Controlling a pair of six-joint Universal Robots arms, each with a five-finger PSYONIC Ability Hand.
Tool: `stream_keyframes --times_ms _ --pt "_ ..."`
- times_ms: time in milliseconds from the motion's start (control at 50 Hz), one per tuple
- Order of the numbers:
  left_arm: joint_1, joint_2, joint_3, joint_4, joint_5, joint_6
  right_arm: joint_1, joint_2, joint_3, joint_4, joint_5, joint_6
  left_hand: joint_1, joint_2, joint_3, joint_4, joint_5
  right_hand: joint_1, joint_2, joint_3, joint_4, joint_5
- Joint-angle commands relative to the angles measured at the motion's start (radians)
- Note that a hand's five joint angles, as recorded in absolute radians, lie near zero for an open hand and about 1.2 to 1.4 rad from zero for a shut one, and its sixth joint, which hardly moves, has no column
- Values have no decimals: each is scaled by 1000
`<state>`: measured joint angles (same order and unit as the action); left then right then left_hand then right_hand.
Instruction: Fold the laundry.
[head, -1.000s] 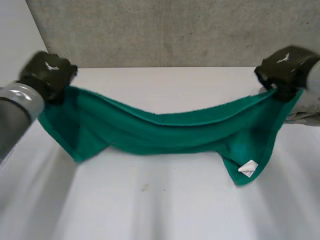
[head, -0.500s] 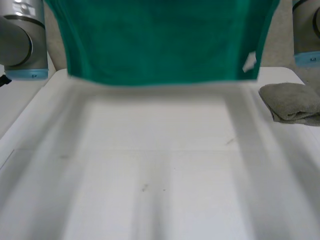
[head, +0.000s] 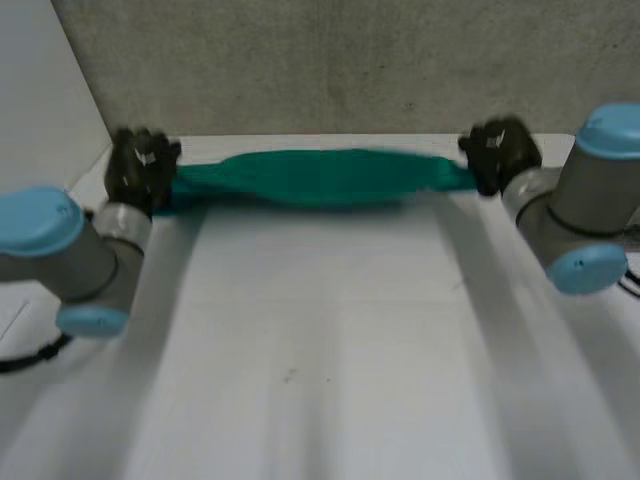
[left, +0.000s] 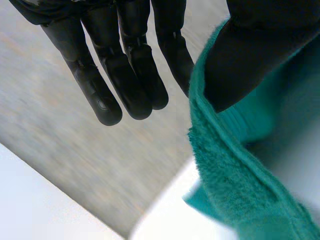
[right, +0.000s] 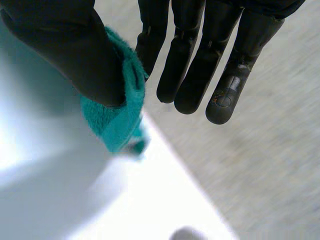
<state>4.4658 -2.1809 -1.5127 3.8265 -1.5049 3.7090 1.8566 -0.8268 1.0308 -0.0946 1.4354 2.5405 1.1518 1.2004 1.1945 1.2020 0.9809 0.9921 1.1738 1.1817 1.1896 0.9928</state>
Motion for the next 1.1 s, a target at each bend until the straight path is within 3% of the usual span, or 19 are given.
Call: stream_keyframes --times_ms 20,100,200,340,400,500,620,760,880,1100 --pt "6 48 -181 -63 -5 181 -4 -83 113 176 -1 -32 244 196 202 194 241 404 222 215 207 229" --pt "15 197 -300 -166 -3 249 -7 -239 190 307 -4 -52 244 196 202 194 241 404 222 215 207 229" --pt "26 351 -421 -339 -5 295 -54 -331 354 554 -35 -244 244 196 202 194 241 404 222 215 207 229" --pt "27 546 -521 -776 -1 316 -91 -533 615 705 8 -560 244 196 202 194 241 404 222 215 207 229" --pt "21 561 -506 -918 3 327 -96 -555 635 694 3 -580 244 196 202 194 241 404 222 215 207 229" --pt "18 537 -420 -839 37 321 -86 -539 602 624 -15 -490 244 196 202 194 241 404 222 215 207 229" --pt "-11 310 -252 -605 35 315 -68 -356 503 437 6 -372 244 196 202 194 241 404 222 215 207 229" --pt "-52 48 13 -453 19 310 -7 -183 319 256 143 -330 244 196 202 194 241 404 222 215 207 229" --pt "-71 -111 222 -430 -47 293 0 -28 135 197 198 -324 244 196 202 194 241 404 222 215 207 229" --pt "-92 -324 519 -386 -60 276 1 178 -136 99 243 -333 244 196 202 194 241 404 222 215 207 229"
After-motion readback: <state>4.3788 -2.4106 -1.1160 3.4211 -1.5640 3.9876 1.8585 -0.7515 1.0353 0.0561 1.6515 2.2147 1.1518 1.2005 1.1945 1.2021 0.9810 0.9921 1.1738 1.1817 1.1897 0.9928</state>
